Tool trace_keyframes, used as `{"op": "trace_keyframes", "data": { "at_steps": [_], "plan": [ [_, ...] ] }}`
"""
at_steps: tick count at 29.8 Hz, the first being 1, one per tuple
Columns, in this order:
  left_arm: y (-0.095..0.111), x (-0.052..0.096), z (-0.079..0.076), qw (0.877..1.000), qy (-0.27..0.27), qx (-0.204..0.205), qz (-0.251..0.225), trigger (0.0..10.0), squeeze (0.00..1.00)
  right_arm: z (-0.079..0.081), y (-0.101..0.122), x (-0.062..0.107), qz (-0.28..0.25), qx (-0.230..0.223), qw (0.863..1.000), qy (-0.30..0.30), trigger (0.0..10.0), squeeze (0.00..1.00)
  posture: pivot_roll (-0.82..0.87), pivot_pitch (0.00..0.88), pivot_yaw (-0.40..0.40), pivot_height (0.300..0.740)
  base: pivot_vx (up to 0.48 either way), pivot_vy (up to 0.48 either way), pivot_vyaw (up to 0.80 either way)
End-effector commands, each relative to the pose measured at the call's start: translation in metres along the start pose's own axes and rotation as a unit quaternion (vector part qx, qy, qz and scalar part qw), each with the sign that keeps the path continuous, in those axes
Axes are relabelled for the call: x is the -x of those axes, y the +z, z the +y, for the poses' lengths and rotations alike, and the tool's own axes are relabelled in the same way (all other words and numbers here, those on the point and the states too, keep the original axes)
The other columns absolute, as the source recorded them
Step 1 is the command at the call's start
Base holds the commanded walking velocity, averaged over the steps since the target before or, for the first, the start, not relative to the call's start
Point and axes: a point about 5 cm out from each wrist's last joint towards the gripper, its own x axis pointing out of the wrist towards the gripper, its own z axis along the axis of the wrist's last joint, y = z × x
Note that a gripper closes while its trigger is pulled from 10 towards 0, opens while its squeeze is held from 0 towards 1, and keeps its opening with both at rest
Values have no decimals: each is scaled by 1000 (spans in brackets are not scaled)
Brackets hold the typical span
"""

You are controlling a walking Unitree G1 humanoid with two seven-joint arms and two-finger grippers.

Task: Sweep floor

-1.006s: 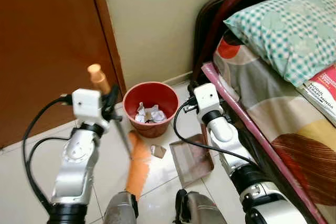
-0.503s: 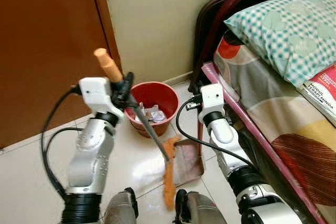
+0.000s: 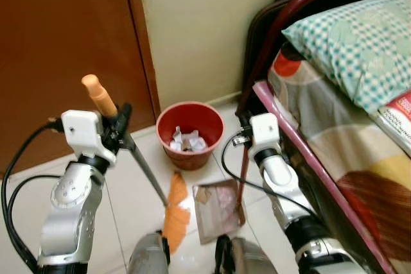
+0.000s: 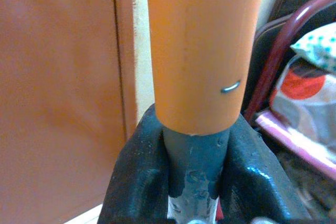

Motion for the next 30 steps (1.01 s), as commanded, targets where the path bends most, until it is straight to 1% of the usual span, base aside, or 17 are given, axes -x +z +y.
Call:
{"op": "trace_keyframes", "data": {
  "at_steps": [1,2,3,5,6,7,8,10,12,14,15,16,19,22,26,30],
  "plan": [
    [-7,4,5,999,20,-36,11,10000,0,-16,2,5,-6,-3,1000,-25,10000,0,78,83,-34,740,0,0,0],
    [-10,4,5,999,25,-42,13,10000,0,-19,1,8,-6,-6,1000,-30,10000,0,78,83,-34,740,0,0,0],
    [-17,3,2,998,28,-49,19,10000,0,-25,0,13,-6,-17,999,-43,10000,0,60,71,-33,740,0,0,0],
    [-20,2,-1,998,29,-51,23,10000,0,-28,-2,15,-3,-25,998,-50,10000,0,54,65,-31,740,0,0,0],
    [-23,-1,-6,999,24,-33,29,10000,0,-28,-3,16,-3,-31,998,-56,10000,0,43,48,-26,740,0,0,0],
    [-23,-1,-6,999,24,-33,29,10000,0,-28,-3,16,-3,-31,998,-56,10000,0,43,48,-26,740,0,0,0],
    [-22,-5,-15,999,8,-28,25,10000,0,-27,-4,16,-2,-38,998,-55,10000,0,41,39,-23,740,0,0,0],
    [-20,-9,-22,999,-8,-34,17,10000,0,-23,-3,16,-1,-43,998,-49,10000,0,37,26,-20,740,0,0,0],
    [-19,-12,-28,999,-18,-33,9,10000,0,-18,-1,17,-4,-61,998,-32,10000,0,36,17,-18,740,0,0,0],
    [-24,-12,-27,1000,-5,-24,12,10000,0,-13,1,19,-11,-64,998,-20,10000,0,35,5,-11,740,0,0,0],
    [-24,-12,-27,1000,-5,-24,12,10000,0,-13,1,19,-11,-64,998,-20,10000,0,35,5,-11,740,0,0,0],
    [-29,-10,-26,1000,-2,-24,18,10000,0,-12,1,19,-14,-72,997,-16,10000,0,34,0,-10,740,0,0,0],
    [-36,-7,-24,999,3,-24,31,10000,0,-11,2,19,-16,-75,997,-14,10000,0,32,0,-8,740,0,0,0],
    [-39,-6,-25,999,0,-30,31,10000,0,-12,4,19,-19,-74,997,-10,10000,0,30,0,-7,740,0,-289,0],
    [-40,-8,-26,999,2,-29,29,10000,0,-15,6,18,-20,-71,997,-8,10000,0,25,0,-9,740,0,-348,0],
    [-40,-11,-25,999,5,-30,27,10000,0,-18,12,15,-28,-87,996,-8,10000,0,25,0,-9,740,0,-352,0]
  ]
}}
